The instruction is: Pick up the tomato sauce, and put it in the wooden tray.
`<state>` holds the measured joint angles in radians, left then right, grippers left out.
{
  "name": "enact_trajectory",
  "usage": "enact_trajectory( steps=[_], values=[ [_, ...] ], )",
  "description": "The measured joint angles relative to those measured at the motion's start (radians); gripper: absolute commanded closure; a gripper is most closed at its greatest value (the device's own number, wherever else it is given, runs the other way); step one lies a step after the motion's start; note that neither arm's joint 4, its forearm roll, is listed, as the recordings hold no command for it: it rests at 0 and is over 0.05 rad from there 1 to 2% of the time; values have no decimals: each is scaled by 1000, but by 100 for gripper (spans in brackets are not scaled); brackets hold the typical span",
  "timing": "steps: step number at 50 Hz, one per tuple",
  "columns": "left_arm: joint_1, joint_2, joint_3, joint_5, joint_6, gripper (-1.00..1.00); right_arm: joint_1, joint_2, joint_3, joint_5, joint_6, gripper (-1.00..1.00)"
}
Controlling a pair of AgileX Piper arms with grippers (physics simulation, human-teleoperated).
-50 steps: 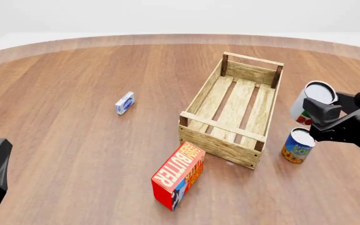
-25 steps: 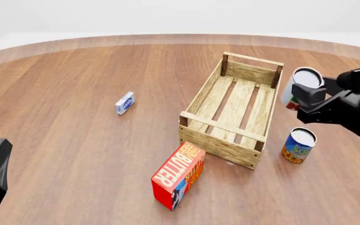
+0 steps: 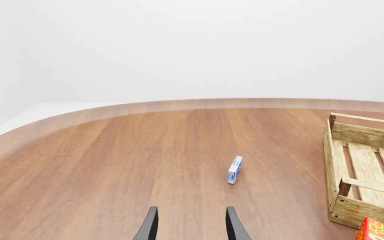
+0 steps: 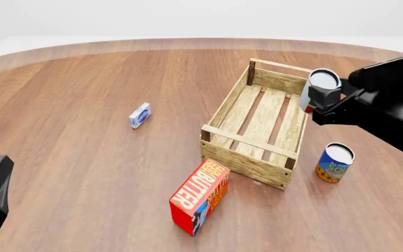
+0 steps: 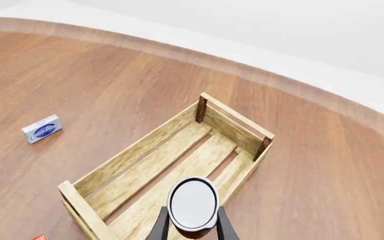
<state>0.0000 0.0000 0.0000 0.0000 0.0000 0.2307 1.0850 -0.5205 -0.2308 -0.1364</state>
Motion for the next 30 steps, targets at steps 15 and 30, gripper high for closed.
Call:
enact_trajectory(
  steps=[15,30],
  values=[
    [0,0,0,0,0,-100,16,109,-34,-59,1,100],
    [0,0,0,0,0,-100,28,216,-64,-122,8,100]
  ],
)
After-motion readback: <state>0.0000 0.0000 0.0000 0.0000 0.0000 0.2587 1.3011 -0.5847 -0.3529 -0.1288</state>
